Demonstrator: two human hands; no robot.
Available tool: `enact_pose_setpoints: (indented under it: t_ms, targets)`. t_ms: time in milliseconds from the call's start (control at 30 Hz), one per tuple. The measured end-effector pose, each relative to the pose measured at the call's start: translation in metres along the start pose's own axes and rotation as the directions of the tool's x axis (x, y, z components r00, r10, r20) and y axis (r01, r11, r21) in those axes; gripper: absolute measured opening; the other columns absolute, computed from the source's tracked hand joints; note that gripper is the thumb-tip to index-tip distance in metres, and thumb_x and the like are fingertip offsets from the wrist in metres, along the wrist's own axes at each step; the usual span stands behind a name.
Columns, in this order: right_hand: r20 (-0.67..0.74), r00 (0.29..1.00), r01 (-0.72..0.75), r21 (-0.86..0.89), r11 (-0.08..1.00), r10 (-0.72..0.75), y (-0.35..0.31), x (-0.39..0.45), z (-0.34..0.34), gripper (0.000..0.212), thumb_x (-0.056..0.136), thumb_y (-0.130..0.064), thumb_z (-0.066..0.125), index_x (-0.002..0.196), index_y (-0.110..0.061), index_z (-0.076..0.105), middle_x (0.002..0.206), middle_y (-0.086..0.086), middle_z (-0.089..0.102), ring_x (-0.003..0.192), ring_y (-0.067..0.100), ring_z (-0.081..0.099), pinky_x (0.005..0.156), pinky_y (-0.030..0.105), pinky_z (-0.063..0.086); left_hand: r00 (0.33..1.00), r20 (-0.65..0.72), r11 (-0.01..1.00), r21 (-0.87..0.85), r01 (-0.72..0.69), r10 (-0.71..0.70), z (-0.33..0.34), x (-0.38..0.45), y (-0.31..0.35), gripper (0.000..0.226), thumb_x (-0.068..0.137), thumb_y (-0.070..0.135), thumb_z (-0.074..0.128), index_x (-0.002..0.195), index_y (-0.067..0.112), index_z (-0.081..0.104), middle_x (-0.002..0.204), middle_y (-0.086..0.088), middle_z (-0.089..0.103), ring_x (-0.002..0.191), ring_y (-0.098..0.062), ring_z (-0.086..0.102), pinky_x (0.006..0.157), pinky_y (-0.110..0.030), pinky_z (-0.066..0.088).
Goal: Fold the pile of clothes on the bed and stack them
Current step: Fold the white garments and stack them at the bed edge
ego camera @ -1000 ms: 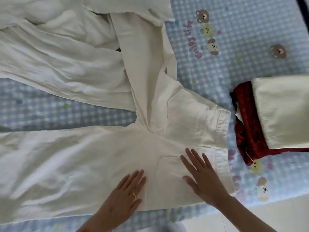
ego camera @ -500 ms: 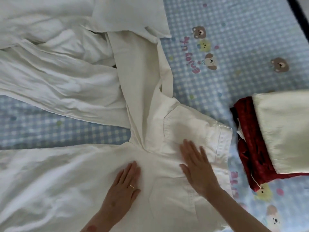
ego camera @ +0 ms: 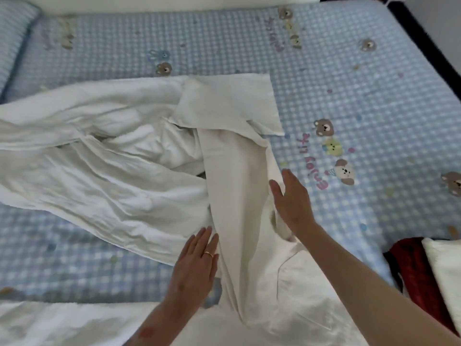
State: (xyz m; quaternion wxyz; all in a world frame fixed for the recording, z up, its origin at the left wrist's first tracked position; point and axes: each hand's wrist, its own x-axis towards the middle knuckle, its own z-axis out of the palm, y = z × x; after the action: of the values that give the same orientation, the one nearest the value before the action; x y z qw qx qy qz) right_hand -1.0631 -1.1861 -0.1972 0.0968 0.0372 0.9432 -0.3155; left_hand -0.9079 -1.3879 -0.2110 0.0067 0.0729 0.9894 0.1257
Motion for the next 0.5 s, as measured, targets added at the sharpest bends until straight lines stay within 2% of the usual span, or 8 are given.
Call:
enact_pose_setpoints:
  t_ms: [133,200,233,300,333,400,433,500]
  targets:
    - [0.065,0.995,-0.077,-0.050,0.996,0.080,-0.026,0.080,0.027,0.072,0.095,-0.039,0.051,0.148,-0.003,0.019,0.151,0.015,0.032,0.137,0.027,0.034,0.108,0.033,0.028,1.000,-0.022,0.998,0.067,-0.001,0.003,-0.007,0.081,-0.047,0.034,0.086,0.017,0.056,0.112,-0.001,0.066,0.120,-0.020,0.064,0.112,-0.031,0.061,0.093,-0.048,0.049]
    - [0.040,0.983,-0.176,-0.060,0.982,0.179,-0.026,0.107,0.041,0.069,0.094,-0.034,0.053,0.146,-0.002,0.021,0.146,0.018,0.038,0.132,0.030,0.040,0.102,0.035,0.035,1.000,-0.017,0.997,0.077,0.024,-0.023,-0.009,0.124,-0.069,0.045,0.071,0.010,0.078,0.113,-0.003,0.065,0.119,-0.021,0.063,0.112,-0.033,0.061,0.092,-0.048,0.050]
    - [-0.012,0.977,-0.213,-0.050,0.976,0.213,-0.025,0.117,0.044,0.055,0.095,-0.027,0.051,0.140,0.000,0.033,0.137,0.020,0.049,0.124,0.033,0.048,0.091,0.034,0.039,1.000,-0.015,0.997,0.078,0.026,-0.025,-0.010,0.146,-0.078,0.052,0.068,0.009,0.081,0.116,-0.003,0.064,0.121,-0.022,0.062,0.114,-0.033,0.060,0.093,-0.047,0.049]
    - [-0.136,0.969,-0.204,0.039,0.978,0.207,-0.024,0.128,0.046,0.020,0.096,-0.013,0.046,0.105,0.001,0.056,0.101,0.021,0.064,0.096,0.036,0.059,0.067,0.029,0.034,1.000,0.008,0.994,0.104,0.019,-0.020,-0.010,0.188,-0.092,0.063,0.077,0.013,0.075,0.132,0.000,0.049,0.137,-0.022,0.049,0.129,-0.032,0.047,0.107,-0.042,0.038]
    - [-0.165,0.970,-0.162,0.104,0.981,0.177,-0.025,0.129,0.044,0.016,0.095,-0.010,0.045,0.088,-0.001,0.056,0.084,0.017,0.063,0.082,0.033,0.058,0.061,0.028,0.029,1.000,0.014,0.992,0.124,0.014,-0.015,-0.008,0.211,-0.098,0.068,0.085,0.017,0.067,0.143,0.003,0.034,0.148,-0.019,0.036,0.139,-0.030,0.033,0.114,-0.038,0.026]
    - [-0.120,0.992,-0.023,0.170,0.985,0.043,-0.032,0.122,0.039,0.027,0.094,-0.009,0.048,0.067,-0.010,0.047,0.061,0.001,0.051,0.060,0.017,0.047,0.051,0.022,0.029,0.999,-0.044,0.991,0.133,0.014,-0.008,-0.004,0.252,-0.107,0.078,0.090,0.022,0.058,0.150,0.009,0.010,0.157,-0.013,0.014,0.146,-0.024,0.011,0.119,-0.035,0.009]
    - [-0.085,0.995,0.059,0.185,0.981,-0.044,-0.041,0.113,0.033,0.033,0.094,-0.010,0.050,0.062,-0.016,0.042,0.055,-0.008,0.044,0.052,0.007,0.040,0.048,0.018,0.030,0.997,-0.072,0.991,0.135,0.013,-0.003,-0.005,0.268,-0.111,0.080,0.090,0.022,0.057,0.150,0.010,0.006,0.158,-0.011,0.012,0.146,-0.022,0.008,0.120,-0.034,0.006]
    - [-0.016,0.981,0.190,0.259,0.947,-0.193,-0.064,0.096,0.023,0.041,0.094,-0.014,0.053,0.057,-0.025,0.037,0.047,-0.010,0.039,0.045,0.006,0.034,0.043,0.013,0.028,0.991,-0.136,0.996,0.087,0.013,-0.001,-0.014,0.291,-0.119,0.070,0.091,0.016,0.056,0.149,0.009,0.017,0.156,-0.009,0.021,0.145,-0.020,0.015,0.119,-0.032,0.008]
